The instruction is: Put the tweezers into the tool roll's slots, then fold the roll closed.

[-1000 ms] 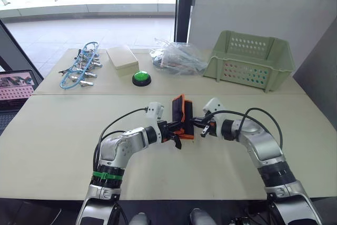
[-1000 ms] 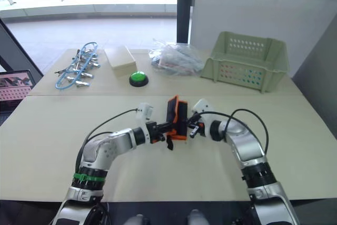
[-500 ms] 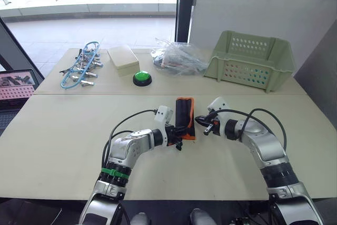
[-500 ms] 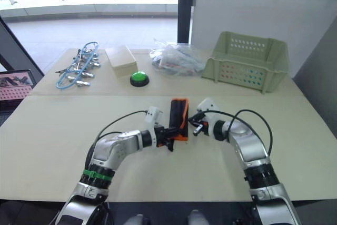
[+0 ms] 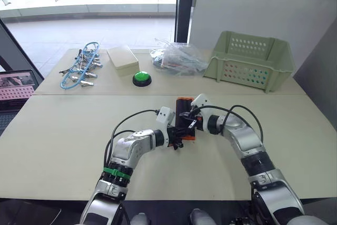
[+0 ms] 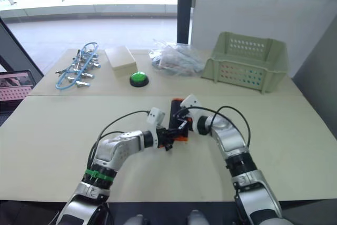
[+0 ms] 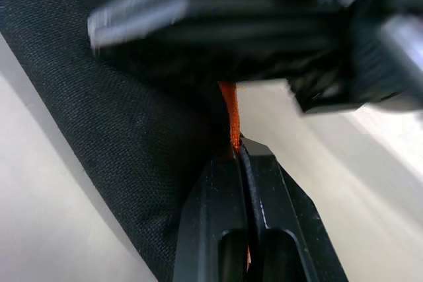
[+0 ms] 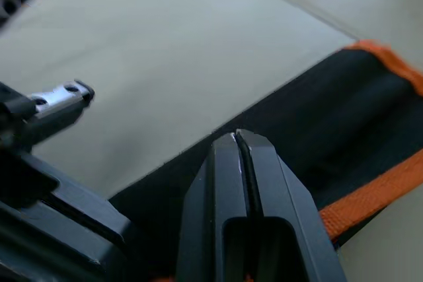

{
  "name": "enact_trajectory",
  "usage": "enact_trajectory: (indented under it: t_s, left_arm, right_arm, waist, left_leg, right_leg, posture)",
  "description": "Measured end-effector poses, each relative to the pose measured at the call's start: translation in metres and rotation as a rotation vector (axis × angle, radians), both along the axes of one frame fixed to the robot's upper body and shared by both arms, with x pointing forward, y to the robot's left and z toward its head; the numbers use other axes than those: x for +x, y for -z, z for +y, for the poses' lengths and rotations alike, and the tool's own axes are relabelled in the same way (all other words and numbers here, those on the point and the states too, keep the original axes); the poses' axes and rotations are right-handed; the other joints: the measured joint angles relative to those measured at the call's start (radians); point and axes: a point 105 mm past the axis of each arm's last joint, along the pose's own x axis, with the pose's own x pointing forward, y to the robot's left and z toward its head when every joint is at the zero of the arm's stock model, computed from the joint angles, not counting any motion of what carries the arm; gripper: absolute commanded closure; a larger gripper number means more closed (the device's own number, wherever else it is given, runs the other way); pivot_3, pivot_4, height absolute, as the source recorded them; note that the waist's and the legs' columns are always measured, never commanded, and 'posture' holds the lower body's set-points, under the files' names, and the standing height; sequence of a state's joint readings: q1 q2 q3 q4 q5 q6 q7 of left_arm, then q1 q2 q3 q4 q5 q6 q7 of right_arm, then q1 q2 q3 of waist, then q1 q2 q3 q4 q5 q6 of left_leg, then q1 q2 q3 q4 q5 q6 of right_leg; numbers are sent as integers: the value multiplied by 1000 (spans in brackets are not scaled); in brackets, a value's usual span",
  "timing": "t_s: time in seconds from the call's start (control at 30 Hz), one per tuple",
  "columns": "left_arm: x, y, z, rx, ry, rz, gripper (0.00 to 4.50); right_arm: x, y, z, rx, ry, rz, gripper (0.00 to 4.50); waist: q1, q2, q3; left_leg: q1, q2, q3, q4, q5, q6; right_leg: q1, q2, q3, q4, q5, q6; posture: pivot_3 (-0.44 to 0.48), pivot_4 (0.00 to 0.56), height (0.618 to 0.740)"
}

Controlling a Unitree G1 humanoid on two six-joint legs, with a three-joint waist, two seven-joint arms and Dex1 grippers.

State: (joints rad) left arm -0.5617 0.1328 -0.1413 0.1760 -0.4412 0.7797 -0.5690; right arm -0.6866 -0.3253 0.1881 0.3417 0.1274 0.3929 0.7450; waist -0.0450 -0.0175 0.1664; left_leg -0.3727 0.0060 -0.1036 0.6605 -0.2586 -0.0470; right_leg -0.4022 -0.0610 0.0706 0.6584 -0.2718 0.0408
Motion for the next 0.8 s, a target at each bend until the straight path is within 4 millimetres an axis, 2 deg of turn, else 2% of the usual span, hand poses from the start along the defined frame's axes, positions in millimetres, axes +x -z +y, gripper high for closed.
enact_trajectory:
  t_s: [0.1, 0.2, 0.37, 0.5, 0.53, 0.63, 0.77, 0.8]
  left_arm:
    - [-1, -2, 7, 13, -21, -14, 4482]
    - [-8, -7, 20, 3, -31, 1, 3554]
    - [-12, -15, 58, -5, -91, 19, 1940]
    - [-8, -45, 58, -35, -64, -93, 638]
    - [-6, -56, 54, -49, -50, -133, 638]
    - [-5, -67, 38, -68, 12, -188, 1592]
    - [-6, -44, 11, -11, 99, -159, 2921]
    - [-5, -44, 7, -4, 113, -181, 3276]
  right_arm:
    - [4, 4, 4, -55, -18, -29, 4500]
    - [7, 5, 5, -84, -25, -58, 4500]
    - [12, 7, -3, -77, 4, -49, 4500]
    - [12, 7, -5, -71, 10, -45, 4500]
    - [12, 7, -5, -67, 11, -45, 4500]
    - [11, 6, -5, -47, 16, -43, 4500]
    - [9, 5, -9, 13, 35, -18, 4500]
    - [9, 7, -12, 26, 47, -9, 4500]
  waist:
    - [-4, -1, -1]
    - [-9, 0, -1]
    - [3, -1, -1]
    - [8, -1, -1]
    - [8, -1, -1]
    - [7, 0, -1]
    - [7, -1, -1]
    - [8, -1, -1]
  left_leg:
    - [1, 1, 0, 0, 0, 0]
    - [2, 1, 0, -1, 0, 0]
    - [2, 0, 0, 0, 0, 0]
    - [4, 0, -1, 0, 1, -1]
    - [5, 0, -1, 0, 1, -1]
    - [5, 0, -1, 0, 1, -1]
    - [4, 0, -2, 0, 1, -1]
    - [3, 0, -2, 0, 1, -1]
  right_leg:
    - [0, 1, 0, 0, 0, 0]
    - [0, 1, 0, 1, 0, 0]
    - [2, 0, 0, 1, 0, 0]
    - [7, 0, -1, -1, 0, 0]
    - [8, 0, -1, -2, 0, 0]
    - [8, 0, -1, -2, 0, 0]
    - [7, 0, -1, -3, 0, 0]
    - [7, 0, -1, -3, 0, 0]
  posture:
    - [0, 150, 740]
    - [0, 150, 740]
    - [0, 150, 740]
    - [0, 150, 740]
    - [0, 150, 740]
    - [0, 150, 740]
    - [0, 150, 740]
    - [0, 150, 740]
